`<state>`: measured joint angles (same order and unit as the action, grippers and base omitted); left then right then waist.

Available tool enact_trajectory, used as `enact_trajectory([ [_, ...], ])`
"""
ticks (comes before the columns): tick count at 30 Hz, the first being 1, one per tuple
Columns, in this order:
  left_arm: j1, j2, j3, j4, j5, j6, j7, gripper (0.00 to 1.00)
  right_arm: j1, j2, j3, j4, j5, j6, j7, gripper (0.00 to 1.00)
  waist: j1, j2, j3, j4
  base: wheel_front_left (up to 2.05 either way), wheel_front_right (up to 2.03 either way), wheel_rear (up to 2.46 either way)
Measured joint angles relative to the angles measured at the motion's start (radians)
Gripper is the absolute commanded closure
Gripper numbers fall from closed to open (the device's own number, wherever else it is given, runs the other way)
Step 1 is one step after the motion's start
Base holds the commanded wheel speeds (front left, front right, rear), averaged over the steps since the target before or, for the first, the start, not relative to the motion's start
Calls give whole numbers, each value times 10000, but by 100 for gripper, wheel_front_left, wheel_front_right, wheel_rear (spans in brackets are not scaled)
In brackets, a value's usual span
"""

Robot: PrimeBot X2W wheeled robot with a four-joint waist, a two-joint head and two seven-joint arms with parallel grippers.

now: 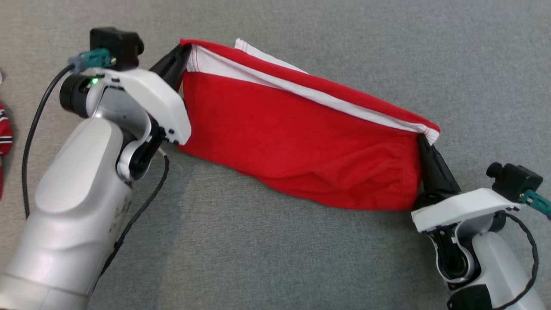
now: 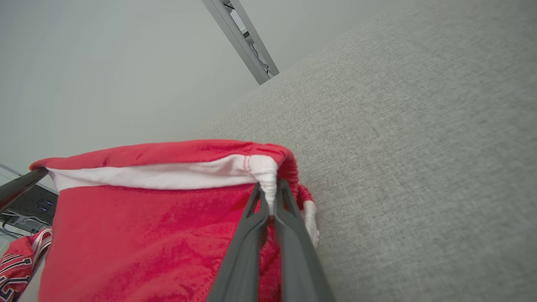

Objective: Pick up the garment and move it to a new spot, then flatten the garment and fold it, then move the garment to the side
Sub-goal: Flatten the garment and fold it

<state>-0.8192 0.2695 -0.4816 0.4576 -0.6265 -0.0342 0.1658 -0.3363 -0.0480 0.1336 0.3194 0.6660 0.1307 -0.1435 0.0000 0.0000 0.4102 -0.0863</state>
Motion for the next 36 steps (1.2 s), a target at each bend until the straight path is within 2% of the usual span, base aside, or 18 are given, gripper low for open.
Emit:
enact_trajectory([
  [9, -1807, -974, -341, 2872, 86, -460, -353, 100, -971, -6, 522, 606, 61, 0, -157, 100, 0, 0, 676, -437, 0, 0, 0],
  [10, -1925, -1070, -355, 3147, 75, -516, -443, 71, -1010, -6, 562, 654, 84, 0, -163, 98, 0, 0, 706, -475, 0, 0, 0],
  [11, -2017, -1154, -385, 3381, 8, -589, -464, 21, -1041, -10, 616, 692, 159, 0, -163, 70, 0, 0, 723, -509, 0, 0, 0],
  [12, -2082, -1225, -418, 3578, -29, -665, -529, 0, -1050, -17, 656, 700, 215, 0, -173, 24, 0, 0, 734, -540, 0, 0, 0],
  [13, -2133, -1290, -418, 3720, -98, -719, -709, 0, -1049, -21, 708, 683, 215, 0, -257, 0, 0, 0, 745, -563, 0, 0, 0],
  [18, -2124, -1283, -495, 4111, -163, -872, -1944, 0, -675, -19, 825, 360, -77, -2, -522, 0, 0, 0, 615, -567, 0, 0, 0],
  [23, -1345, -1062, -566, 4034, 38, -834, -3413, 0, 163, -86, 384, -600, -1264, -2, -834, 0, 0, 0, 300, -427, 0, 0, 0],
  [26, -816, -863, -424, 3649, 155, -495, -3992, 0, 689, -192, -90, -1419, -2132, -2, -953, 0, 0, 0, 95, -266, 0, 0, 0],
  [30, 102, -581, 148, 2516, 261, 244, -4245, 0, 1185, -157, -706, -2489, -2830, -2, -1076, 0, 0, 0, -206, -74, 0, 0, 0],
  [36, 2134, -309, 1609, -671, 993, 1467, -4276, 0, 1486, -98, -1524, -3294, -4219, -2, -1139, 0, 0, 0, -652, 149, 0, 0, 0],
])
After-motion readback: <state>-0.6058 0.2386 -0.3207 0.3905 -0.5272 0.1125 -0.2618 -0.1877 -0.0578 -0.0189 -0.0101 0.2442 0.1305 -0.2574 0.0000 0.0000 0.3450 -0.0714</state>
